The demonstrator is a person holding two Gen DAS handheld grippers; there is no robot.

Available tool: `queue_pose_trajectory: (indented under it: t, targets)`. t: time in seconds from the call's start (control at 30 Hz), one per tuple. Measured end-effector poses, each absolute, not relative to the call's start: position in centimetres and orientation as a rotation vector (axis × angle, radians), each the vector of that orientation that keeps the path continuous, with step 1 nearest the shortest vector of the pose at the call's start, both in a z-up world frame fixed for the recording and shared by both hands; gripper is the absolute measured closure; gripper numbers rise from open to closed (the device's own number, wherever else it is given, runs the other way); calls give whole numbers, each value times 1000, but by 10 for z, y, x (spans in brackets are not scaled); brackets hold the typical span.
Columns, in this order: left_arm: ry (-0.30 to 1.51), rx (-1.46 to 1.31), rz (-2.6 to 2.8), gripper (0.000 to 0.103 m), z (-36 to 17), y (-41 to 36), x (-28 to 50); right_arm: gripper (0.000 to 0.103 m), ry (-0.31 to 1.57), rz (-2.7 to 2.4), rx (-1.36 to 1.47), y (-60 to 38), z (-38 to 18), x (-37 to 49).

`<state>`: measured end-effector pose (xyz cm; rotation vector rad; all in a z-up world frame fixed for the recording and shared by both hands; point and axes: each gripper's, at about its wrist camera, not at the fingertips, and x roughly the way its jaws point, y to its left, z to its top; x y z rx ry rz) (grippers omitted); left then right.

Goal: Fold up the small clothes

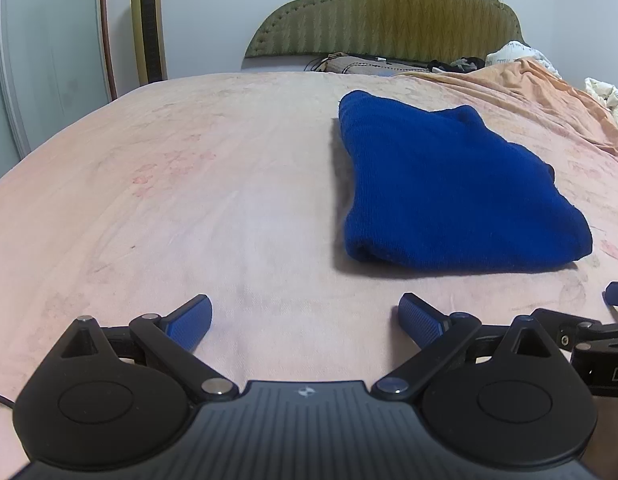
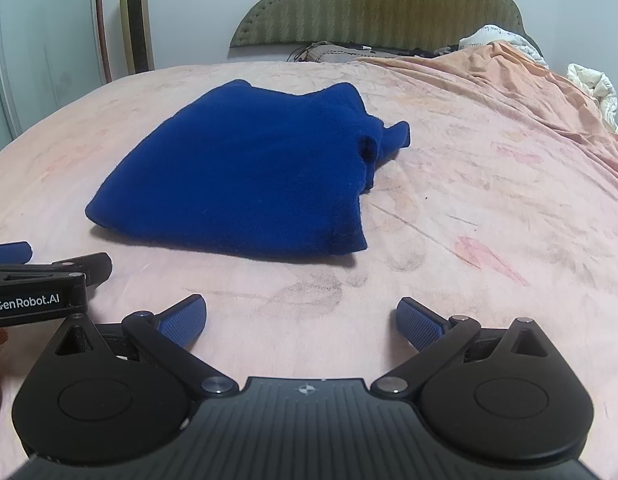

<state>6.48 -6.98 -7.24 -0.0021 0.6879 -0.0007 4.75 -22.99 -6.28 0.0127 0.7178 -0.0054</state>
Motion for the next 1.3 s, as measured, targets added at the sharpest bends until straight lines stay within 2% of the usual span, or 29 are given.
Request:
queue_pose_trajectory:
  t: [0.9,1.3]
  targets:
    - [704,24,-6,2,-68,-70,63,1,698,53,35,-233,-55,44]
    - [658,-10,-31,2,-58,-64,53,1,674,54,24,-232,-51,41]
